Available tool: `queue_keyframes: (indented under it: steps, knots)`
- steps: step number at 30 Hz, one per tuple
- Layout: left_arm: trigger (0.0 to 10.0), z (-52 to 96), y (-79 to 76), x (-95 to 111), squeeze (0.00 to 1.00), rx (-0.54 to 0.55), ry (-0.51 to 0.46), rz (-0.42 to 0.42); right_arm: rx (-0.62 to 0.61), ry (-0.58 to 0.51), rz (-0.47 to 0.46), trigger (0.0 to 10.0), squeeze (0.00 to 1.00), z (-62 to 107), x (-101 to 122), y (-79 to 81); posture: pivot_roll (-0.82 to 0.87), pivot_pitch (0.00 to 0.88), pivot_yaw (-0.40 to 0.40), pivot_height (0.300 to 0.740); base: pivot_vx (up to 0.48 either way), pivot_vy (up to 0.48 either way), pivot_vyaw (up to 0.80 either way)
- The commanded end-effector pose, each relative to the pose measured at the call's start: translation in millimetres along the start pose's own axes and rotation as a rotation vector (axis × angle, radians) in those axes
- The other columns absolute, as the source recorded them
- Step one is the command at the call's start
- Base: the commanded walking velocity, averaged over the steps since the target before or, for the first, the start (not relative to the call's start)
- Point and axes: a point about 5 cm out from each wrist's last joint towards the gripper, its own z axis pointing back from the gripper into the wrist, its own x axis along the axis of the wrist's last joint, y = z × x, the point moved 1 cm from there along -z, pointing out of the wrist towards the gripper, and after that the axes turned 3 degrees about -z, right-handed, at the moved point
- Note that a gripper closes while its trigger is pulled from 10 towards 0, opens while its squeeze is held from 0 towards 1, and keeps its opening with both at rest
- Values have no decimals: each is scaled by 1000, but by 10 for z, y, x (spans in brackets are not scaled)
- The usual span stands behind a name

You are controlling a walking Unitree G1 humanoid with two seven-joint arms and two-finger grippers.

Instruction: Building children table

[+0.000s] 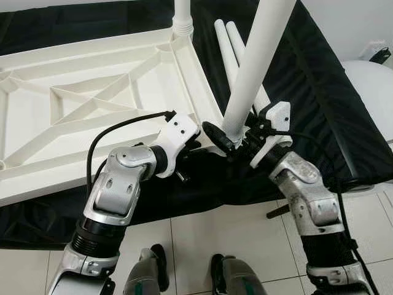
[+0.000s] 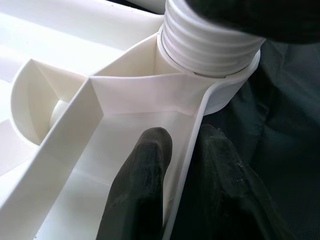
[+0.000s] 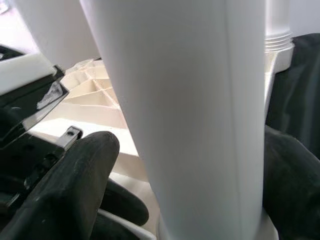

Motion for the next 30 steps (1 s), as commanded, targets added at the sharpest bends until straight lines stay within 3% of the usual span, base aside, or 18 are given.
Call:
queue_keyframes:
  steps: [1,6,25,26,27,30]
  knots:
    - [10000,25,114,-28,0,164,-8,25,27,18,-23,10000,0,10,-59,19,-20,210,-56,740,0,0,0]
    - [10000,23,132,-27,0,168,-9,21,127,70,38,10000,0,-6,-72,-127,-13,196,-56,740,0,0,0]
    - [10000,22,127,-50,0,149,2,13,185,47,114,10000,0,-38,21,-328,-11,184,-30,740,0,0,0]
    - [10000,23,126,-52,0,148,3,14,191,42,113,4353,0,-42,22,-327,-10,186,-30,740,0,0,0]
    - [10000,25,123,-54,0,147,3,15,196,38,110,0,0,-46,24,-325,-10,188,-30,740,0,0,0]
    - [10000,25,121,-56,0,147,4,16,199,36,108,0,0,-48,25,-323,-10,188,-30,740,0,0,0]
